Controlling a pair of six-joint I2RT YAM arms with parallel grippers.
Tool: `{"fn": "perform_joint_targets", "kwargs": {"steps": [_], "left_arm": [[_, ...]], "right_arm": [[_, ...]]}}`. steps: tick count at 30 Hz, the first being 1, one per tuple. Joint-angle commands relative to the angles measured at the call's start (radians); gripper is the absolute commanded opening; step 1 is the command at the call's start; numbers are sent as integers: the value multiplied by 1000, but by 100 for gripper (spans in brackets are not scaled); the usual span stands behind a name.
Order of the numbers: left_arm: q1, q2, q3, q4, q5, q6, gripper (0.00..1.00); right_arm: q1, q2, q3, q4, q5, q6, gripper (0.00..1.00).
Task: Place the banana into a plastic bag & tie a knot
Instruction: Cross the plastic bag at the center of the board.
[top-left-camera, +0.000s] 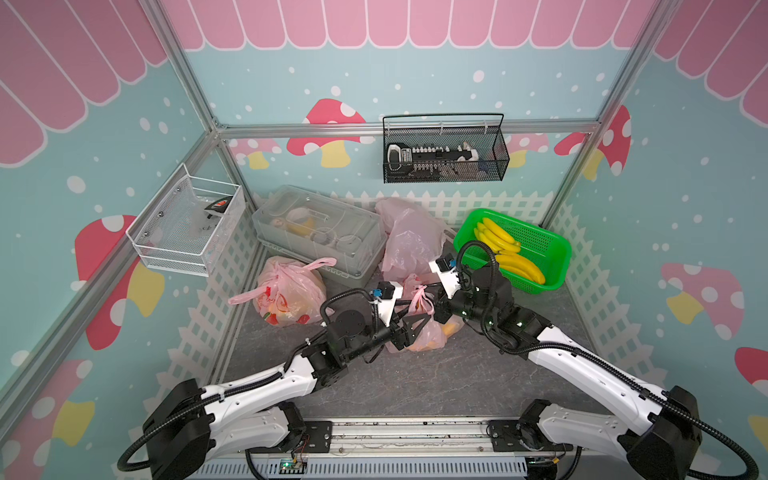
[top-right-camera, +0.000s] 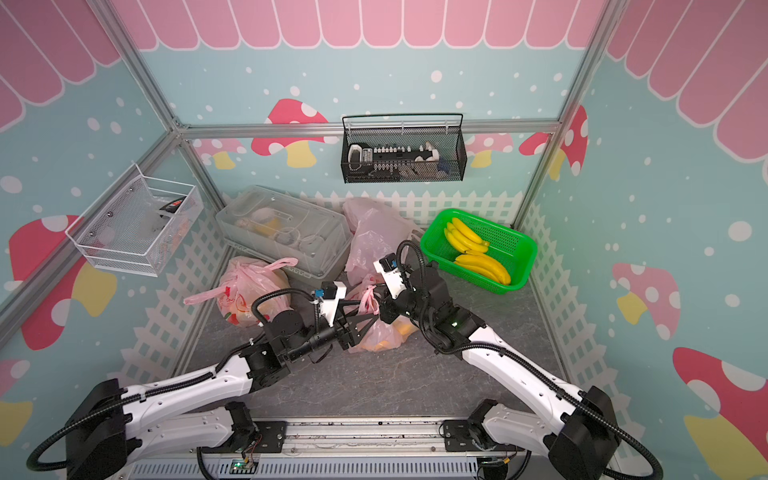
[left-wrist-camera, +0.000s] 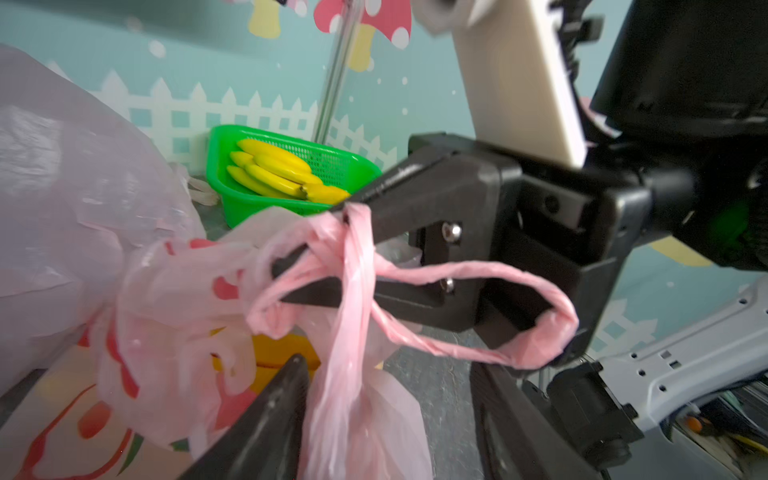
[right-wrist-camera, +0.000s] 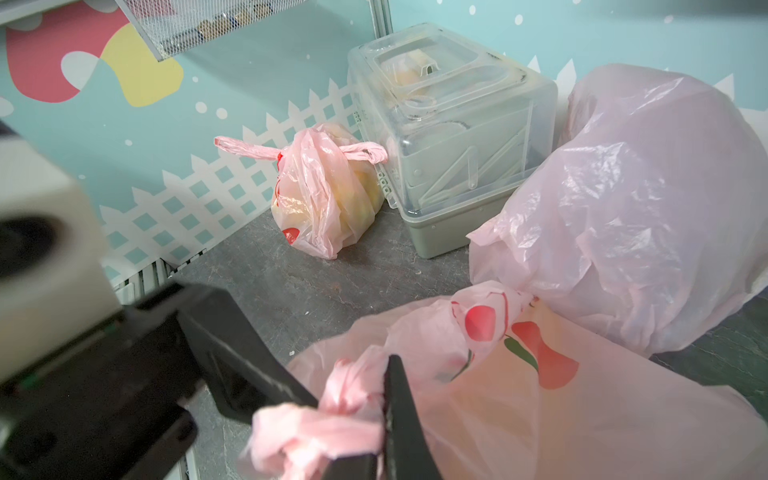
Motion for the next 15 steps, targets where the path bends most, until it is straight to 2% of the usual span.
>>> {"fn": "perform_joint_targets", "kwargs": {"steps": [1, 6, 9, 13, 15], "left_arm": [[1, -108, -39, -84, -82, 16, 66], [23, -263, -77, -173, -119, 43, 74], [83, -300, -64, -222, -164, 23, 76], [226, -230, 7, -285, -83, -10, 67], [252, -159, 60, -332, -60, 11, 63]], "right_arm": [[-7, -28, -20, 45, -27, -33, 0], [-8, -35, -23, 39, -28, -53, 0], [-8, -36, -19, 35, -27, -62, 0], [-7, -36, -15, 33, -40, -68, 0], [-8, -32, -12, 37, -48, -66, 0]]}}
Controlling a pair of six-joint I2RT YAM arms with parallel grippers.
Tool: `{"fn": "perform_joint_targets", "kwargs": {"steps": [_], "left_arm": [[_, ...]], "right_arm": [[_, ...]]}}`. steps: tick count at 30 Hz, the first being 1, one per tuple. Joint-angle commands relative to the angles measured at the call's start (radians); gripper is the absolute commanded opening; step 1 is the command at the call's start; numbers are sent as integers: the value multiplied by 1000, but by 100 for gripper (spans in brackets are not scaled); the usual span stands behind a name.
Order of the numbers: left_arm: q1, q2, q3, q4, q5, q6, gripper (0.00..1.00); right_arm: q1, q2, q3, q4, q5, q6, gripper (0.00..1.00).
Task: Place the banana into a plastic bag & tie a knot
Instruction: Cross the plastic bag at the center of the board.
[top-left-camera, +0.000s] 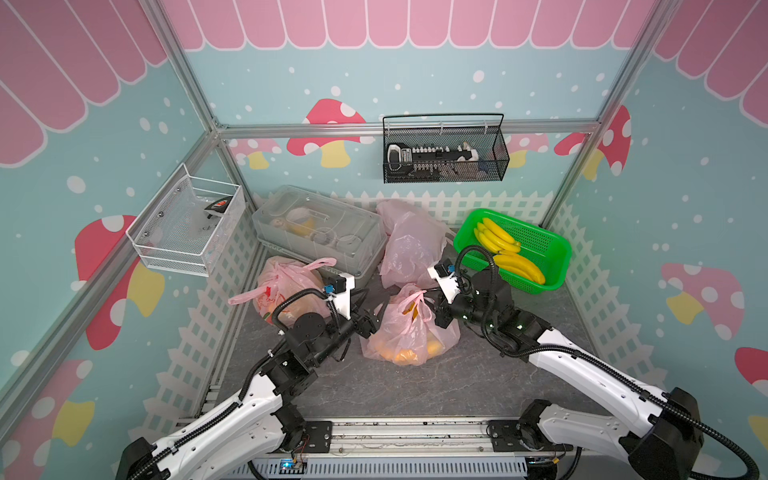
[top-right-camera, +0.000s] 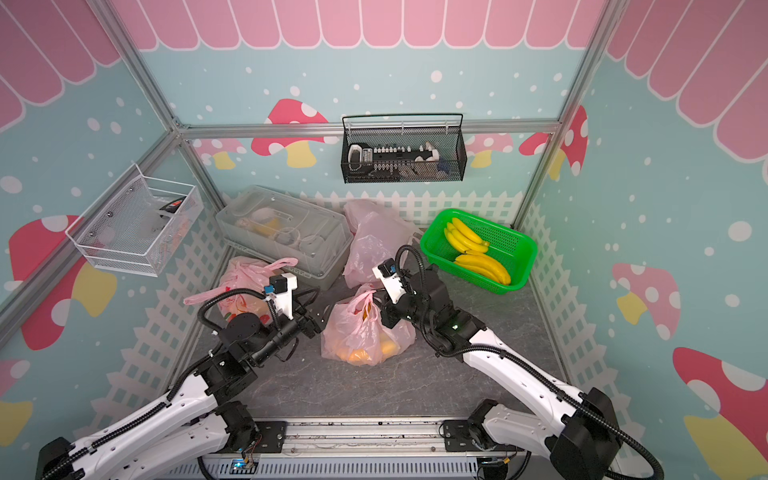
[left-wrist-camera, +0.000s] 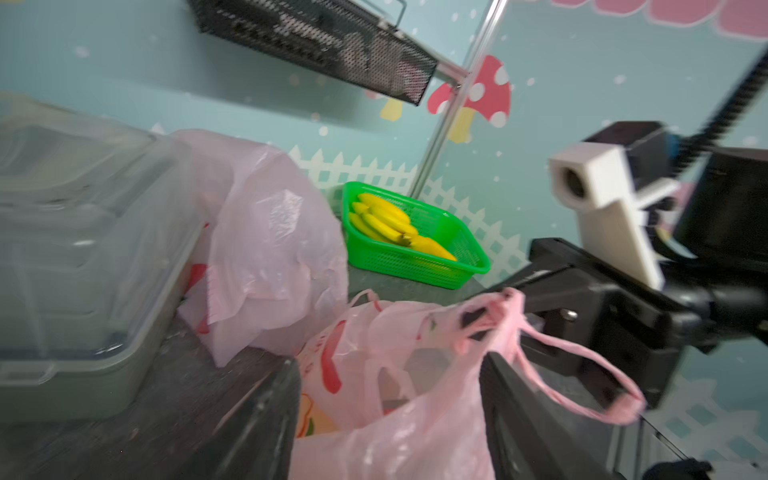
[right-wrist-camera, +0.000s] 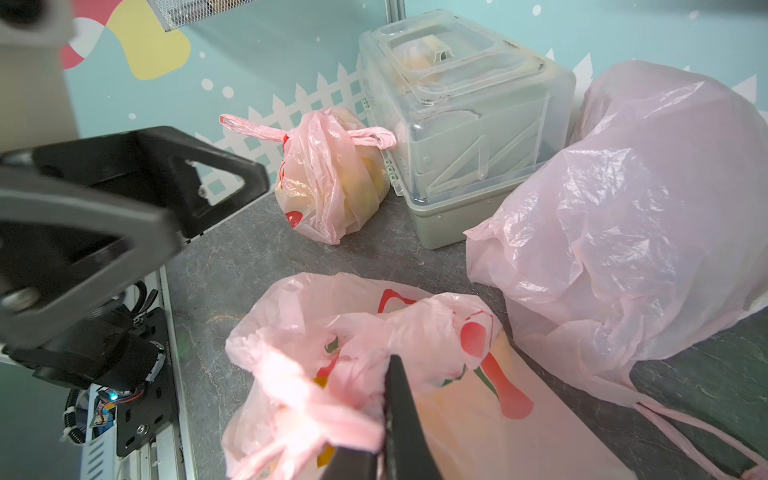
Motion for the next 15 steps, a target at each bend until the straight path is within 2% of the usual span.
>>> {"fn": "perform_joint_targets", "kwargs": {"steps": [1, 6, 10, 15], "left_arm": [[32, 96, 87, -100, 61, 21, 63], [12, 219, 132, -66, 290, 119, 54], [-41, 221, 85, 25, 330, 165, 53], [-52, 234, 88, 46, 320, 179, 54]], "right_arm": [[-8, -17, 6, 41, -29, -18, 0], [-7, -2, 17, 42, -36, -7, 0], [-7, 15, 25, 39, -57, -2, 0], [-7, 36, 30, 24, -101, -26, 0]]}}
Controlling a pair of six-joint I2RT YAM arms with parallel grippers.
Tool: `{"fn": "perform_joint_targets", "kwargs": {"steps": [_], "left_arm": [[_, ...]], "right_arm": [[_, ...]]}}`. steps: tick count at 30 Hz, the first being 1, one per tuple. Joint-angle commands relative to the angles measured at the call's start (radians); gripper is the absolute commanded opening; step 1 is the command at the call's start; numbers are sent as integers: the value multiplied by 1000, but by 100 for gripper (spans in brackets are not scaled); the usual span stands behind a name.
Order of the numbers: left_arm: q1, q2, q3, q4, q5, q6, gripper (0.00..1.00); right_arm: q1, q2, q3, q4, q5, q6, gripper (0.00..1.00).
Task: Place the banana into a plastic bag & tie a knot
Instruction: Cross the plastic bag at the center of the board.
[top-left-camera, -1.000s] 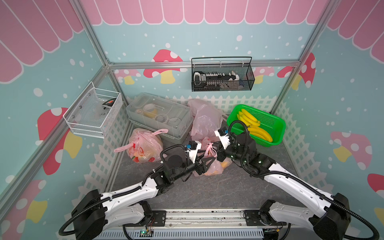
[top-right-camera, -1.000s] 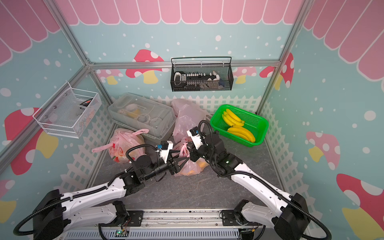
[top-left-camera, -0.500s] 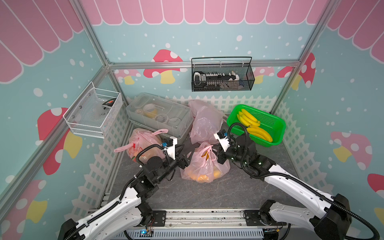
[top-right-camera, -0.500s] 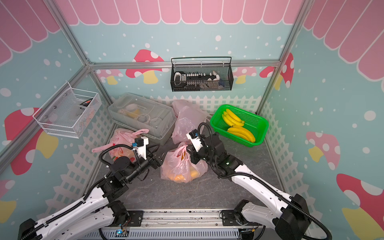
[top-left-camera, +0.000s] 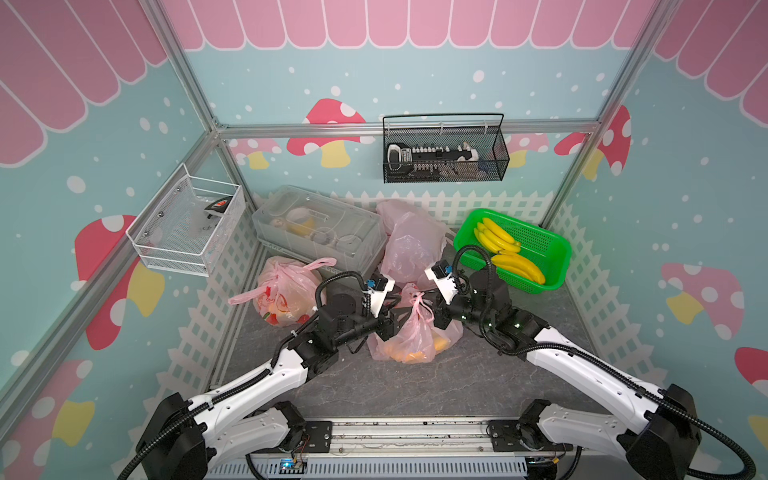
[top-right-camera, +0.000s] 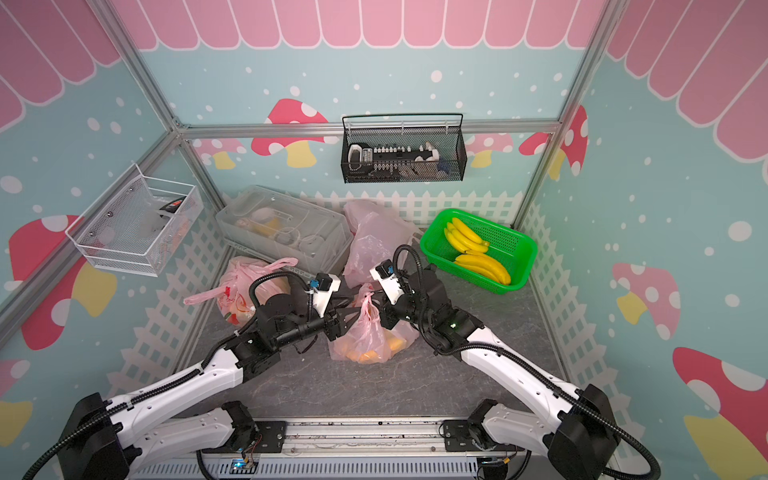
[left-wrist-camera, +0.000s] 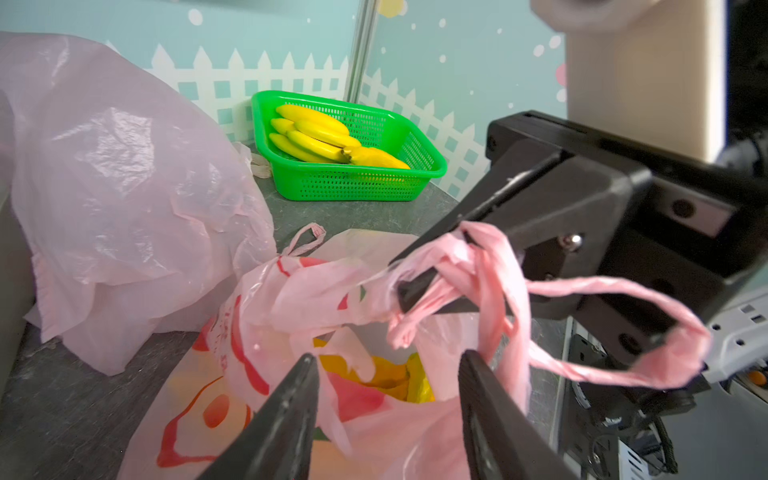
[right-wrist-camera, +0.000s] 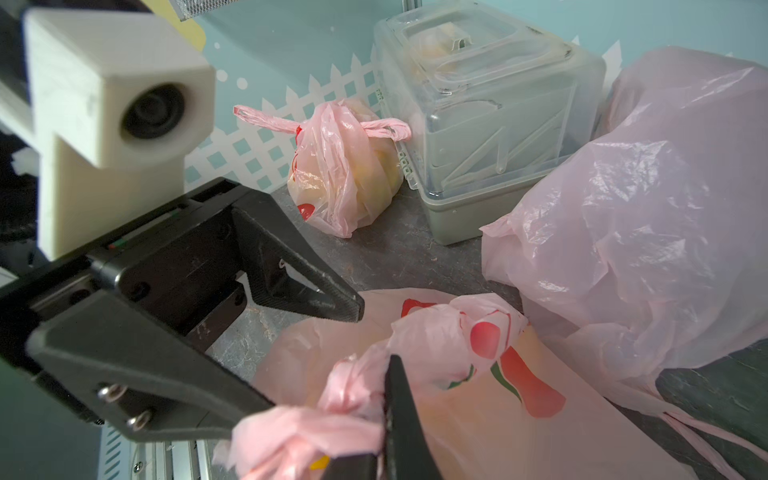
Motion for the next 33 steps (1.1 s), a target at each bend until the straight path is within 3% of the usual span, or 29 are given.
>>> {"fn": "perform_joint_targets", "kwargs": {"steps": [1, 6, 13, 23, 33], "left_arm": [[-4, 7, 3, 46, 33, 40, 54], [-3, 55, 35, 38, 69, 56, 49], [-3, 88, 58, 26, 121, 55, 24], [-2, 73, 67, 10, 79, 48, 1], [0, 15, 62, -46, 27, 54, 2]], "right_arm": [[-6, 12, 30, 20, -52, -26, 0], [-5, 16, 31, 24, -106, -28, 0], [-5, 25, 29, 29, -151, -30, 0], [-4, 41, 33, -14, -145, -64, 0], [-3, 37, 56, -98, -69, -102, 0]]}}
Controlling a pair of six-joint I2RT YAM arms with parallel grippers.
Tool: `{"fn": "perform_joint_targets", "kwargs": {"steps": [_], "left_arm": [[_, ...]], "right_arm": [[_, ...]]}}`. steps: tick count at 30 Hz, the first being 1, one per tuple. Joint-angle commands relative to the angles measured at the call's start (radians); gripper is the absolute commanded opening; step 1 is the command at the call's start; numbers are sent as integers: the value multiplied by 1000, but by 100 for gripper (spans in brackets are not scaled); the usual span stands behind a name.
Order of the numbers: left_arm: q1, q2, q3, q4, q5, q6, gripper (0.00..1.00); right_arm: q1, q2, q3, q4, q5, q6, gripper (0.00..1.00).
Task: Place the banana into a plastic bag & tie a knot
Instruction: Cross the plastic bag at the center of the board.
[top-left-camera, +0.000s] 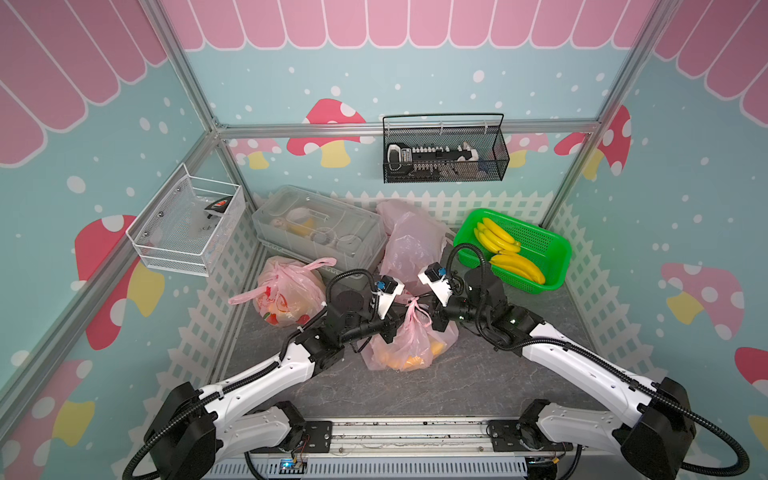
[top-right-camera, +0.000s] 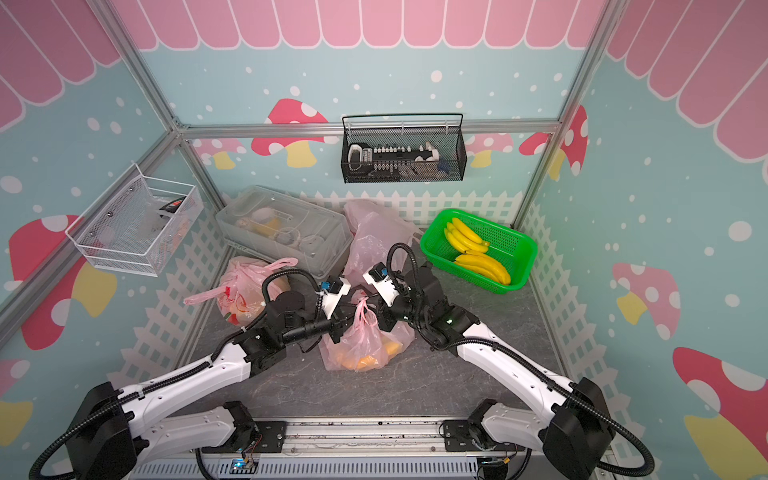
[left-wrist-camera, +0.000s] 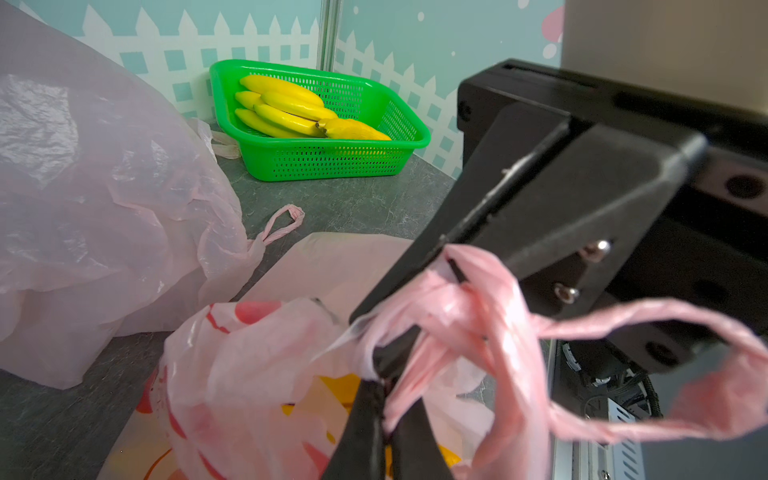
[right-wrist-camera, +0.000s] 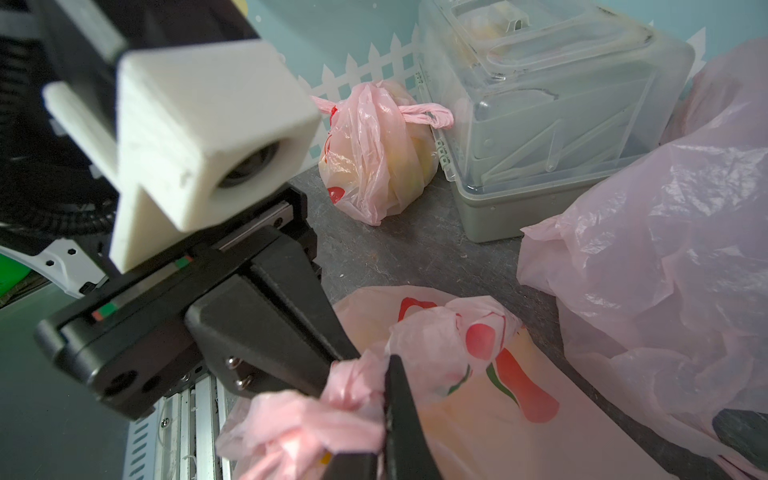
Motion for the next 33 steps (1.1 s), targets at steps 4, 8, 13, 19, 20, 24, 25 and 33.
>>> {"fn": "perform_joint_targets", "kwargs": {"steps": [4, 8, 13, 19, 20, 24, 25, 33], "left_arm": [[4, -56, 30, -17, -36, 18, 18], [5, -62, 28, -14, -32, 21, 20], [5, -33, 49, -14, 11, 26, 19], [5, 12, 70, -27, 56, 32, 18], [4, 16, 74, -35, 54, 36, 20], [5, 18, 71, -48, 50, 48, 24], [5, 18, 69, -48, 53, 49, 23], [4, 23, 71, -55, 54, 53, 0]], "right_arm": [[0, 12, 34, -70, 15, -37, 0], [0, 19, 37, -70, 11, -37, 0], [1, 20, 35, -67, 0, -34, 0], [1, 17, 34, -47, -14, -20, 0], [1, 15, 35, -43, -17, -19, 0], [1, 12, 33, -34, -29, -13, 0], [2, 11, 32, -31, -33, -13, 0], [1, -1, 25, -10, -44, 2, 0]]}}
